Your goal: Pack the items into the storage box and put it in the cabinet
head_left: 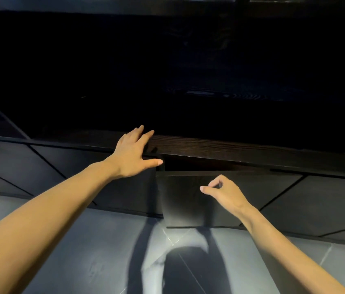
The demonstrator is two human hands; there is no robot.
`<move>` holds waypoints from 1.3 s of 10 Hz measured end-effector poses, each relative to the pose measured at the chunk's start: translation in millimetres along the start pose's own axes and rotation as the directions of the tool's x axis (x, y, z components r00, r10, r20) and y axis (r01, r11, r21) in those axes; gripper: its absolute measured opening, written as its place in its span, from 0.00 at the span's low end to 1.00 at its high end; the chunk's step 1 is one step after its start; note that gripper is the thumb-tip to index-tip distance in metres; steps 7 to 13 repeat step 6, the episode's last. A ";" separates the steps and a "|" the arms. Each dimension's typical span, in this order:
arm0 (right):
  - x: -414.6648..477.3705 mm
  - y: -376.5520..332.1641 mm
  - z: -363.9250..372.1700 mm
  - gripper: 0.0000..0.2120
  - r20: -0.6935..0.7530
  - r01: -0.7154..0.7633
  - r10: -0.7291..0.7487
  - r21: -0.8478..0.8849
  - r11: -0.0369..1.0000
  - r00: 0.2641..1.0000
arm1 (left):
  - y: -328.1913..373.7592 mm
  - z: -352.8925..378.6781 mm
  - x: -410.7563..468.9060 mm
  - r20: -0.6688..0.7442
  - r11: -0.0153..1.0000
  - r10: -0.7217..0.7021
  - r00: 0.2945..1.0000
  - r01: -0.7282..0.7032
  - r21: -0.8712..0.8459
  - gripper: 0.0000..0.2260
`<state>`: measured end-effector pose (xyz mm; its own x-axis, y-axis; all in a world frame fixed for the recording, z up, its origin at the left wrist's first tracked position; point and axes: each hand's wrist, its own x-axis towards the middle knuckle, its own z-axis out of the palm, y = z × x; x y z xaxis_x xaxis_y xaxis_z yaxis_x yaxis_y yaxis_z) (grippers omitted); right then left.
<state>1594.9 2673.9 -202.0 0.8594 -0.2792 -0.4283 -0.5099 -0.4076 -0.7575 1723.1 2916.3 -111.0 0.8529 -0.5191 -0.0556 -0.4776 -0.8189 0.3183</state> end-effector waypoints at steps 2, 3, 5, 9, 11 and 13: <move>16.3 -14.0 1.0 0.37 0.028 -0.018 0.019 -0.035 0.999 0.999 | -9.1 12.7 9.5 0.008 0.996 0.049 0.999 -0.050 0.075 0.40; 26.0 -21.5 2.5 0.39 0.027 -0.042 0.043 -0.021 0.999 0.999 | -12.4 9.9 11.2 0.013 0.995 0.059 0.998 -0.060 0.077 0.40; 26.8 -32.0 7.5 0.43 0.094 -0.090 0.097 -0.077 0.993 0.991 | -12.4 -7.8 4.4 0.048 0.996 0.018 0.999 -0.022 0.084 0.41; 12.9 -46.4 0.8 0.42 0.120 -0.008 0.024 -0.133 0.991 0.992 | -8.3 -22.0 -2.7 0.047 0.995 0.032 0.998 -0.036 0.097 0.41; 12.9 -46.4 0.8 0.42 0.120 -0.008 0.024 -0.133 0.991 0.992 | -8.3 -22.0 -2.7 0.047 0.995 0.032 0.998 -0.036 0.097 0.41; 12.9 -46.4 0.8 0.42 0.120 -0.008 0.024 -0.133 0.991 0.992 | -8.3 -22.0 -2.7 0.047 0.995 0.032 0.998 -0.036 0.097 0.41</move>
